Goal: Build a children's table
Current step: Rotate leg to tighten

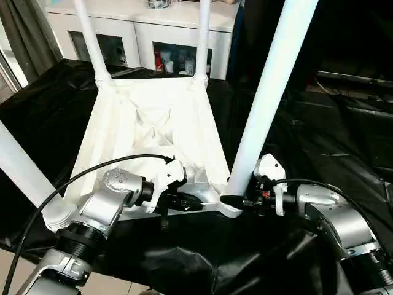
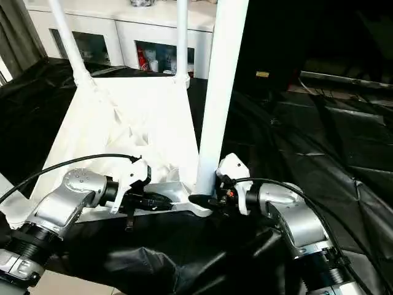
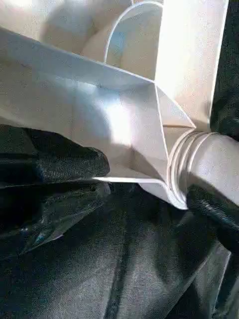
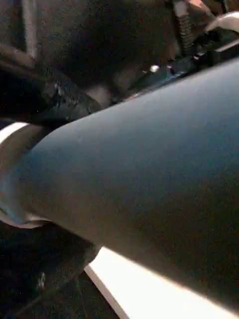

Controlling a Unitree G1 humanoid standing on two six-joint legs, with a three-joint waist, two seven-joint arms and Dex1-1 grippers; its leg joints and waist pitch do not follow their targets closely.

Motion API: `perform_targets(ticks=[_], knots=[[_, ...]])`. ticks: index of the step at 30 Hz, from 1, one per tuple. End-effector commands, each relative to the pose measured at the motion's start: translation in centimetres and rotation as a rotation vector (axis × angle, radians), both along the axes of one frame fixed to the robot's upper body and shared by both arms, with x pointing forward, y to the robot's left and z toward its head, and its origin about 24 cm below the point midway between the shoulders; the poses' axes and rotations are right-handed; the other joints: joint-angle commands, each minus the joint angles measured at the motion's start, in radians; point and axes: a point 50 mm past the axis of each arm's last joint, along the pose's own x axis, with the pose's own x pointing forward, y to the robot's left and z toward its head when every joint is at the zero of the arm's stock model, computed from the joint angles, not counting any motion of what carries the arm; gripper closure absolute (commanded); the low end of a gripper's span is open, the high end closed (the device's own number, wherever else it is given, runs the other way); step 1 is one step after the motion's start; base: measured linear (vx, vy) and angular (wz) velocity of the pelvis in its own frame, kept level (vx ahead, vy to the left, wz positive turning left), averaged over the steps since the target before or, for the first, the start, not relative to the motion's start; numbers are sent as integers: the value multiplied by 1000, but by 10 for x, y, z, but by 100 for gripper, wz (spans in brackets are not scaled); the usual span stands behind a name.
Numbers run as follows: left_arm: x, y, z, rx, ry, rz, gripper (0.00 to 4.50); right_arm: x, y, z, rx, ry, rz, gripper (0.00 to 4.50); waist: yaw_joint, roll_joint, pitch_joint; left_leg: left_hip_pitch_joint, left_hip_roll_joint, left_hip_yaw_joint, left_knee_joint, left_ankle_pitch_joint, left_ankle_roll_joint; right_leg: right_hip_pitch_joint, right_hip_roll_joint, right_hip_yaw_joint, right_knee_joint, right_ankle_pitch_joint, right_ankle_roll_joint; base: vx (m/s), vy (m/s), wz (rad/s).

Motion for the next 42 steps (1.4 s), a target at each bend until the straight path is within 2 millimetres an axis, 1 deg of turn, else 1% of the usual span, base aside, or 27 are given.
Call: perform_targets(ticks=[1,2,3,4,5,6,7,9,10,11,13,17,20,22,23,24,25,28,29,30,31,32,33,34,37,41,42], knots=[[7,-11,8,-47,-56,57,450,-7,18,-16,-3,71,6,223,2,1,-48,-7,40,-12,-64,-127,43,57,-88,53,-76,-183,-166,0,0,0],[13,-14,7,-34,-79,126,450,-1,21,-22,-10,77,-108,231,-2,-1,-44,-6,38,-13,-69,-156,27,58,-89,52,-84,-252,-148,0,0,0],[16,-18,6,-40,-90,168,450,3,23,-27,-10,91,-197,236,-1,5,-43,-5,38,-15,-70,-167,19,57,-90,52,-87,-282,-140,0,0,0],[18,-21,6,-46,-95,192,450,5,25,-30,-11,103,-251,236,-6,7,-39,-1,36,-15,-74,-196,2,52,-88,52,-93,-342,-124,0,0,0],[19,-23,6,-50,-98,205,450,6,25,-32,-10,110,-282,245,-9,4,-37,5,34,-17,-78,-233,-6,52,-90,50,-103,-422,-99,0,0,0],[21,-27,6,-51,-102,232,450,8,27,-34,-5,125,-342,245,-10,4,-38,5,35,-19,-79,-241,-7,53,-92,51,-105,-443,-89,0,0,0],[23,-33,5,-52,-107,263,450,11,29,-38,0,146,-432,248,-12,9,-39,7,36,-19,-79,-247,-9,48,-91,53,-109,-453,-78,0,0,0],[27,-48,3,-42,-121,338,450,18,33,-47,-24,173,-615,252,-19,8,-34,11,33,-19,-81,-271,-18,43,-89,52,-115,-494,-64,0,0,0],[28,-51,3,-41,-123,347,450,18,34,-49,-32,174,-637,252,-26,11,-35,15,33,-21,-82,-287,-26,42,-91,50,-118,-516,-61,0,0,0],[28,-59,2,-42,-124,359,450,20,37,-50,-42,168,-664,252,-30,7,-35,17,31,-23,-82,-297,-25,41,-90,49,-121,-528,-54,0,0,0],[28,-69,1,-41,-131,379,450,23,44,-51,-63,152,-681,252,-33,9,-36,15,32,-23,-82,-294,-19,42,-90,51,-121,-510,-54,0,0,0],[28,-83,2,-45,-145,395,450,30,56,-49,-50,162,-709,252,-34,11,-43,9,31,-20,-82,-243,-2,49,-87,57,-108,-397,-72,0,0,0],[29,-77,4,-50,-149,375,450,31,63,-44,-25,126,-656,252,-32,17,-44,7,31,-18,-81,-224,4,51,-86,58,-103,-333,-90,0,0,0],[28,-72,3,-53,-145,355,450,32,63,-40,11,116,-626,252,-32,16,-44,5,31,-17,-82,-227,5,53,-87,57,-104,-340,-93,0,0,0],[27,-70,3,-56,-142,337,450,32,62,-38,33,116,-611,218,-31,9,-43,3,30,-18,-83,-226,12,55,-89,57,-104,-362,-87,0,0,0],[26,-68,3,-58,-138,318,450,32,62,-35,56,112,-583,197,-31,8,-44,3,31,-18,-84,-222,13,56,-90,57,-104,-365,-85,0,0,0],[25,-65,4,-61,-142,295,450,32,60,-33,75,113,-561,197,-32,10,-43,3,33,-19,-85,-225,17,55,-90,57,-105,-370,-84,0,0,0],[22,-54,6,-70,-133,229,450,29,55,-25,101,108,-439,164,-37,6,-43,1,35,-18,-85,-213,31,55,-89,58,-103,-348,-91,0,0,0],[20,-49,6,-65,-125,204,450,26,52,-22,95,105,-371,151,-33,9,-45,1,38,-19,-84,-202,34,58,-90,59,-99,-321,-97,0,0,0],[17,-39,6,-67,-118,151,450,15,45,-17,84,112,-208,151,-34,10,-45,0,39,-19,-83,-187,39,61,-86,58,-96,-279,-107,0,0,0],[17,-39,6,-67,-118,151,450,15,45,-17,84,112,-208,151,-32,10,-47,1,39,-17,-80,-178,44,61,-86,58,-92,-251,-114,0,0,0],[14,-32,7,-78,-106,113,450,6,37,-13,70,116,-101,151,-35,12,-50,-1,40,-14,-77,-155,55,61,-86,58,-87,-188,-137,0,0,0],[13,-30,7,-80,-101,101,450,4,34,-13,66,123,-81,151,-32,16,-49,1,41,-14,-76,-146,58,60,-85,57,-88,-172,-141,0,0,0],[12,-27,7,-79,-92,87,450,3,30,-11,64,125,-65,151,-33,13,-51,1,41,-12,-73,-127,66,61,-85,57,-80,-126,-162,0,0,0],[7,-21,6,-76,-72,41,450,1,20,-7,61,133,-19,151,-28,10,-52,-3,40,-11,-70,-108,68,63,-88,55,-79,-114,-185,0,0,0],[1,-13,8,-80,-28,-44,450,-4,4,-2,17,140,79,151,-23,7,-51,-3,43,-10,-70,-112,72,63,-87,54,-78,-134,-184,0,0,0],[1,-13,9,-81,-24,-49,450,-5,3,-2,10,142,91,166,-20,6,-50,-2,42,-8,-68,-112,74,61,-87,54,-79,-143,-185,0,0,0]])
